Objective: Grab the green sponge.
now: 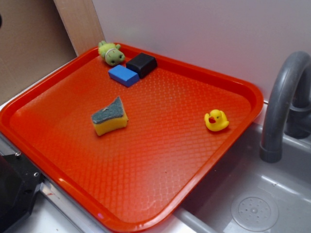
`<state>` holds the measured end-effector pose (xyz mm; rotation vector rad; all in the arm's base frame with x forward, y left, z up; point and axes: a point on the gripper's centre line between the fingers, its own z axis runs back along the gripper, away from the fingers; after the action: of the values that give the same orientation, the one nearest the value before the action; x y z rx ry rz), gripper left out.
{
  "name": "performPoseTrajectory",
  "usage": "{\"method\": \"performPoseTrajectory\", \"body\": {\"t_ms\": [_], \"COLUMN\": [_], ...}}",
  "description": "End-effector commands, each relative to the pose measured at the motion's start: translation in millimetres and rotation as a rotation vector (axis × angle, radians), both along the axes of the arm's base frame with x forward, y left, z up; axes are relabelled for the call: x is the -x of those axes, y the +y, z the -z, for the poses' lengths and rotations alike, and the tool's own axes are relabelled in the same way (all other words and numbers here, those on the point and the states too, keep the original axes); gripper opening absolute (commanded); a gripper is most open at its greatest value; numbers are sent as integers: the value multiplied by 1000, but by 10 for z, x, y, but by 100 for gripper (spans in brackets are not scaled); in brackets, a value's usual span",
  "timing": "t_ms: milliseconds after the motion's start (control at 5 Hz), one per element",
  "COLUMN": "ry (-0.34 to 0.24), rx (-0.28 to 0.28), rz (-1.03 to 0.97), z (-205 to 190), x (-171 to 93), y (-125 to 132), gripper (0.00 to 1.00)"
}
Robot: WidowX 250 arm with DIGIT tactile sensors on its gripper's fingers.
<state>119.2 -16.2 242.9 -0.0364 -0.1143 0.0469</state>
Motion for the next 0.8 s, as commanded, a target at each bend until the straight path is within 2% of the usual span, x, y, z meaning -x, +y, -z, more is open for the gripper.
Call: {"method": "performPoseTrajectory", "body": {"t_ms": [0, 200, 600], "ry": [0, -2, -49], "rx": [0, -22, -102], "rz": [0, -1, 89], "z": [0, 47, 286], "x": [0, -121, -493], "y": [0, -19, -84], "gripper": [100, 100, 100]}}
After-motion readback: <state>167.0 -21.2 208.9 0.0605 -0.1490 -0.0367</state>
